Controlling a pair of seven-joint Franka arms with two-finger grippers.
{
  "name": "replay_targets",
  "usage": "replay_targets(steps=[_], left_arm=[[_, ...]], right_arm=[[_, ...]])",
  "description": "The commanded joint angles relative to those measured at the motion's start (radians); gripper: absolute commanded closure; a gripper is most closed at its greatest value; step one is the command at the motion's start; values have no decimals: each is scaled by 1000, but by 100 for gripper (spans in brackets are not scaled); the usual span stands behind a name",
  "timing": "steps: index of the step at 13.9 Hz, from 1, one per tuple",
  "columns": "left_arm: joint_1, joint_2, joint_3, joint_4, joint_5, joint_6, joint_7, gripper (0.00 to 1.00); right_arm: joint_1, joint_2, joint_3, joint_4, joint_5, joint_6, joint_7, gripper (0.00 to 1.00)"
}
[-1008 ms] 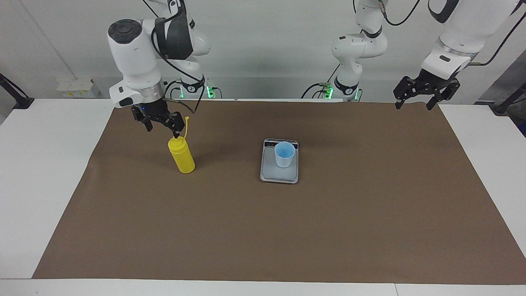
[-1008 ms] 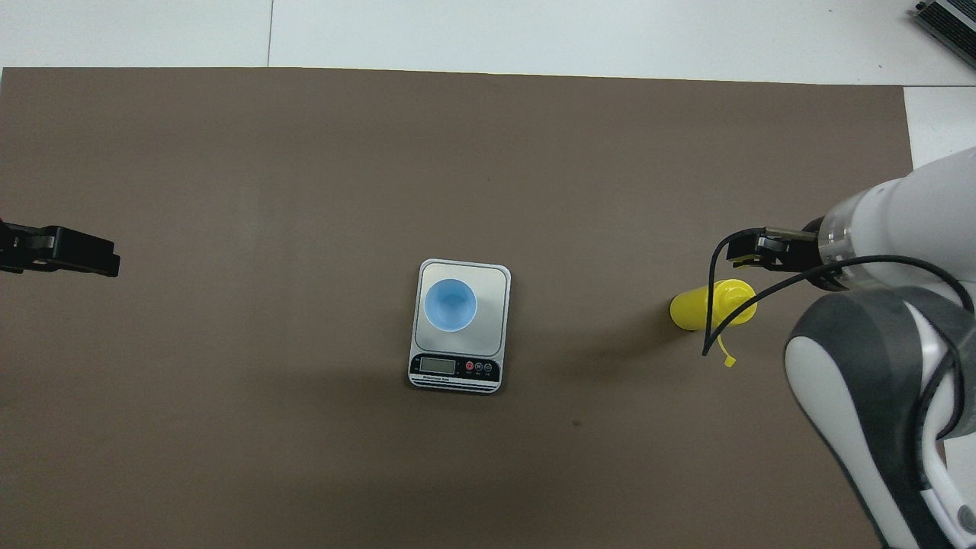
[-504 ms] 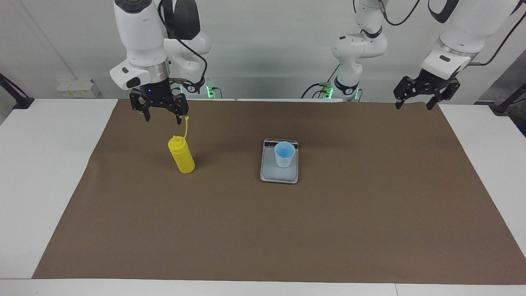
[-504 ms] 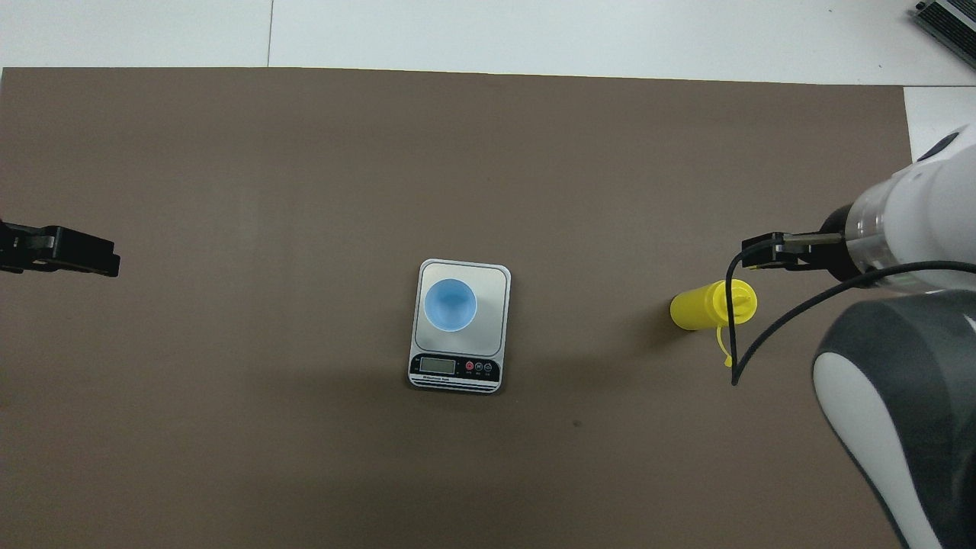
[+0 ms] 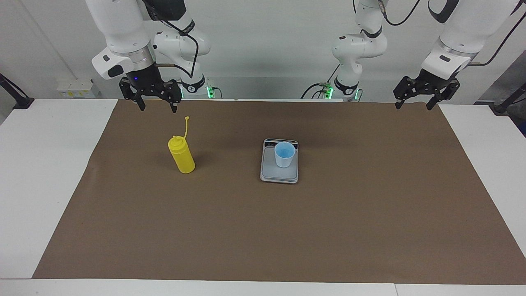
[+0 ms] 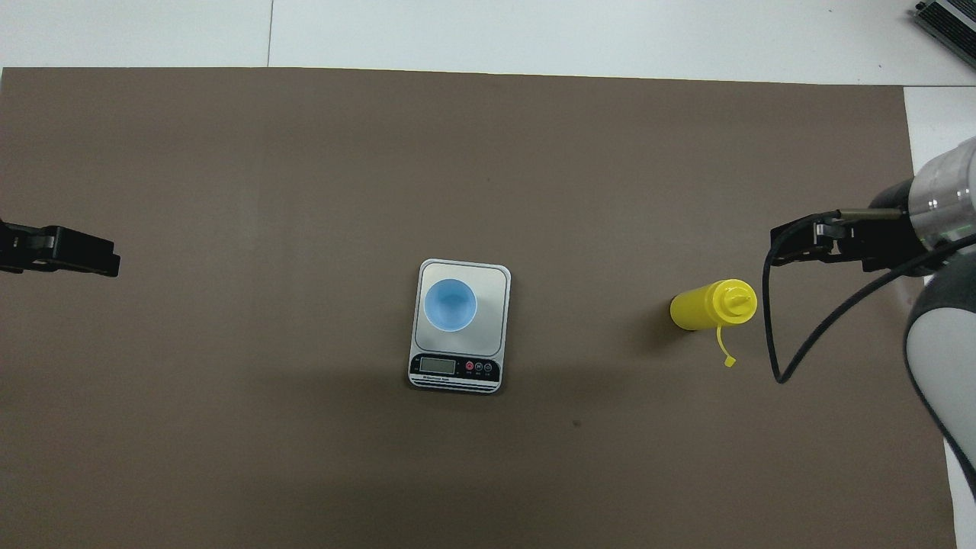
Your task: Pour seasoning into cup on scale with both arms
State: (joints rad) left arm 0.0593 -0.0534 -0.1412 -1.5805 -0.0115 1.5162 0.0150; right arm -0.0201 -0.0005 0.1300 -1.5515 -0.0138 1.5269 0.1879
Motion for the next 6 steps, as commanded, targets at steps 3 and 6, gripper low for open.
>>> replay_targets(steps=[3, 6], left_arm=[[7, -11, -3, -9, 19, -10, 3, 0], [7, -11, -3, -9, 19, -10, 3, 0]], right_arm=[[-20, -6, 3, -1, 21, -47, -30, 0], [-20, -13, 3, -13, 32, -45, -28, 0]])
